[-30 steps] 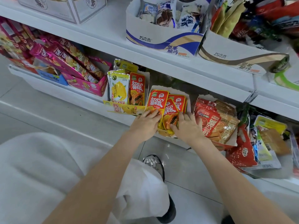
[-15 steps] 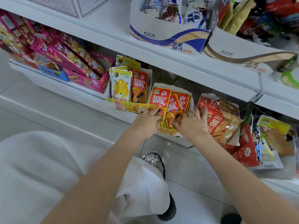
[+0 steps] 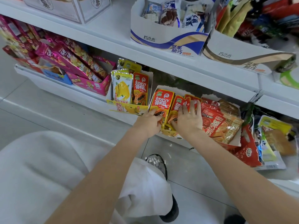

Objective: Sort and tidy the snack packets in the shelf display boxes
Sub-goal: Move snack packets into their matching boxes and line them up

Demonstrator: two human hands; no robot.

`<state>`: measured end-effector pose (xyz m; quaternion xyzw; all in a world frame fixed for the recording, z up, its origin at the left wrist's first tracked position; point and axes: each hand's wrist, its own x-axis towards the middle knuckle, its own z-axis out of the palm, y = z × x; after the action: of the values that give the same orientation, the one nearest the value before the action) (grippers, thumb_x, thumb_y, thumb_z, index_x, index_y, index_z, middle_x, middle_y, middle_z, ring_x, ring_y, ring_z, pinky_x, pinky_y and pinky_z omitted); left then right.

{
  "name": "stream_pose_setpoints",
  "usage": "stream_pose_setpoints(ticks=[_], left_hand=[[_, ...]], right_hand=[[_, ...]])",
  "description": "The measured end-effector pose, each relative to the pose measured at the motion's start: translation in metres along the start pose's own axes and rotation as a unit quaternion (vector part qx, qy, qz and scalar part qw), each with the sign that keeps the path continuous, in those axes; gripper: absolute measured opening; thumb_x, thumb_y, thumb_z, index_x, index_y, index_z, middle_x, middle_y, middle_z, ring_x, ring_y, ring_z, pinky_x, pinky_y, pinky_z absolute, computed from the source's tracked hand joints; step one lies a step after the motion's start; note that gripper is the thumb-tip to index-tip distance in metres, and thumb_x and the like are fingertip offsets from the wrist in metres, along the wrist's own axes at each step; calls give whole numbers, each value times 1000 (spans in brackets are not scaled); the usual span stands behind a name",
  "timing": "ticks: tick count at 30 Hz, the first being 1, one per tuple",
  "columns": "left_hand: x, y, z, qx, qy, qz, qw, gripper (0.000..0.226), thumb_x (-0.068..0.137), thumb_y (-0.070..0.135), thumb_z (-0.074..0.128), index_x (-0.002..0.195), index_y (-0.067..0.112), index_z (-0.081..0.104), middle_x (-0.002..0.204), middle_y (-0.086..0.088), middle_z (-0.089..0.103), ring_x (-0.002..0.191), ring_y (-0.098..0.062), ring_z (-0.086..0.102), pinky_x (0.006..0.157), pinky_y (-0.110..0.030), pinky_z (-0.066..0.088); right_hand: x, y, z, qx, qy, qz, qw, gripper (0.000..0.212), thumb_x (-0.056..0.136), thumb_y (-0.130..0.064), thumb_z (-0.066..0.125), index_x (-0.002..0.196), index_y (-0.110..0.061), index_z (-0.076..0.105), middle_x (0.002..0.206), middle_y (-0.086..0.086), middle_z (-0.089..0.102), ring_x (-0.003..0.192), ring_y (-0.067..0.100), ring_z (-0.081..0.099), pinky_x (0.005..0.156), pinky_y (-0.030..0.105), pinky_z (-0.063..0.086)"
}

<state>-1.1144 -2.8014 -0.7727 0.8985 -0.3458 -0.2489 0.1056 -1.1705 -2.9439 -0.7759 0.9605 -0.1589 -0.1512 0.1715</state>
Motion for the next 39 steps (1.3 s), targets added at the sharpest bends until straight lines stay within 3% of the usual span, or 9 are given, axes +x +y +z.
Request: stream_pose_setpoints(ticks=[4, 8, 13, 18, 22, 26, 30, 35, 39], left_hand=[[1, -1, 1, 5, -1, 1, 1000, 44, 98, 27, 35, 142, 20, 35, 154, -9, 15, 140, -29, 16, 111, -44, 25], [5, -1, -1, -12, 1, -6, 1000, 45, 98, 27, 36, 142, 20, 36, 154, -8, 16, 140, -28, 16, 113, -43, 22], [7, -1, 2, 2, 0, -6, 1000, 46, 97, 29, 37, 142, 21, 34, 154, -8, 16, 140, -28, 16, 113, -45, 22], [5, -1, 0, -4, -1, -1, 1000, 46, 97, 29, 36, 142, 21, 34, 154, -8, 18, 140, -28, 16, 112, -44, 22], [4, -1, 1, -5, 4, 1, 1000, 45, 97, 28, 37, 142, 20, 34, 154, -8, 16, 140, -28, 16, 113, -44, 21], [3, 0, 1, -10, 5, 3, 1000, 45, 97, 27, 36, 141, 19, 36, 154, -7, 17, 140, -28, 17, 113, -44, 22], [4, 3, 1, 6, 6, -3, 1000, 44, 98, 29, 36, 141, 21, 36, 153, -7, 18, 140, -27, 16, 112, -45, 22], [1, 5, 2, 60, 44, 2, 997, 43, 97, 29, 36, 139, 22, 38, 151, -5, 24, 137, -26, 17, 111, -45, 17], [0, 3, -5, 1, 103, 4, 995, 43, 94, 25, 42, 137, 20, 42, 146, -3, 32, 135, -23, 21, 111, -42, 20]], right_hand=[[-1, 1, 7, 91, 47, -2, 995, 74, 90, -58, 33, 143, -8, 18, 151, 13, 23, 141, 29, 17, 116, 45, 1], [-6, 13, 6, 252, 44, -15, 967, 80, 88, -53, 48, 145, -11, 11, 150, 16, 13, 139, 31, 19, 114, 41, 22], [-1, 14, 12, 186, -3, -18, 982, 89, 87, -63, 38, 146, -9, -2, 155, 15, 10, 144, 29, 5, 116, 44, 0], [6, 20, 8, 280, -50, -59, 957, 92, 86, -59, 46, 146, -19, -11, 156, 8, 13, 144, 24, 10, 116, 43, -1], [-3, 17, 6, 238, 15, -73, 968, 67, 90, -43, 51, 146, -28, 16, 146, 11, 29, 137, 29, 21, 115, 48, 5], [-19, 13, 4, 242, 108, 1, 964, 55, 88, -30, 57, 138, -16, 39, 132, 14, 44, 126, 31, 32, 114, 48, 11], [-24, 9, 11, 176, 45, 46, 982, 75, 90, -52, 43, 144, -6, 18, 139, 16, 36, 130, 32, 30, 113, 48, 14], [-5, 19, -1, 42, 16, 15, 999, 78, 85, -67, 33, 138, -10, 32, 152, 13, 16, 142, 33, 8, 113, 56, 0], [5, 28, -6, 49, -58, -2, 997, 87, 82, -71, 30, 143, -9, 23, 156, 10, 6, 144, 30, -5, 112, 56, -6]])
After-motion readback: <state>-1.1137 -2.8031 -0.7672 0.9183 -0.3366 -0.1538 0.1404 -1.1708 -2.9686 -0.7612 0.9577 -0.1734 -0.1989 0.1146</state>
